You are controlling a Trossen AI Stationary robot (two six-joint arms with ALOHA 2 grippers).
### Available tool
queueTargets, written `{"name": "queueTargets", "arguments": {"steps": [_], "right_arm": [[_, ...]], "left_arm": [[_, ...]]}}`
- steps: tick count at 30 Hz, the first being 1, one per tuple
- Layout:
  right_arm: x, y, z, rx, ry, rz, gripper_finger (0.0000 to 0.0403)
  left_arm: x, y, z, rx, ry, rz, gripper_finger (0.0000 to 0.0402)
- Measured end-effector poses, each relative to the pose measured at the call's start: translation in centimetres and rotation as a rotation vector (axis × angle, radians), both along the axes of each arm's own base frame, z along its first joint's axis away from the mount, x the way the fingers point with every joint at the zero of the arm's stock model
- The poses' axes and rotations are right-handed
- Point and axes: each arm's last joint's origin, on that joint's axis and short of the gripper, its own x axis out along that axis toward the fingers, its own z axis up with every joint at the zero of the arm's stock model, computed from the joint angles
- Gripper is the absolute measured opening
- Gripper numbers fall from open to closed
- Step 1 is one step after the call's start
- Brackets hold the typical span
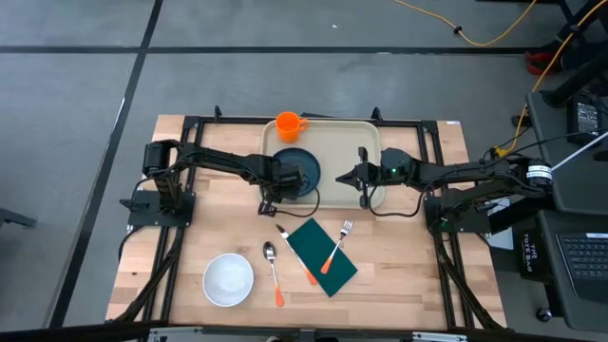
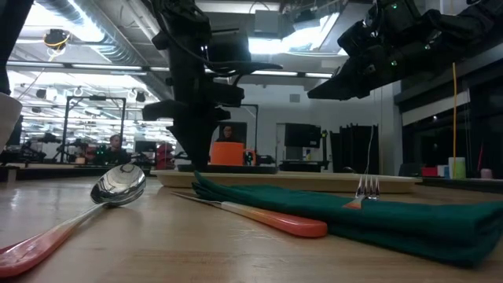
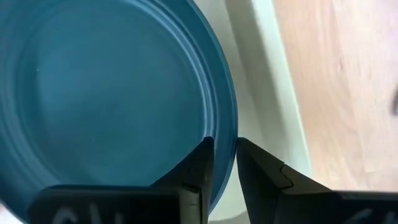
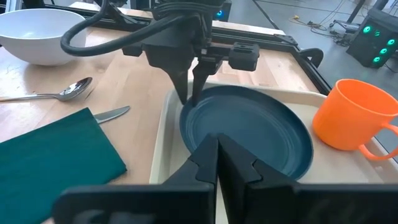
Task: Set up tray
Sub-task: Put the blue-green plate on the gray tray, then stack the white bowl on top of the blue-green plate on the gray tray
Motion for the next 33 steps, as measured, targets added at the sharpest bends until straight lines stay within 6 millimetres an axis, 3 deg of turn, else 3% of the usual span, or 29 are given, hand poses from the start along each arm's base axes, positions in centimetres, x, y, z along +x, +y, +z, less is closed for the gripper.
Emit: {"name": "queueTargets", "arguments": {"steps": [15,27,33], "right_arm": [[0.0,0.0,0.0,0.0,0.0,0.0,0.0011],[0.0,0.0,0.0,0.019,0.0,-0.007,0.0011],[0.0,0.0,0.0,0.02,0.0,-0.007,0.0011]], "left_arm": [[-0.1,-1.6,0.3,0.019,0.016,-0.096,0.0061],[-1.1,-1.8,4.2,0.059,-0.064,-0.033,0.0061],[-2.9,-2.6,6.5,0.077,-0.08,0.033,0.0059]]}}
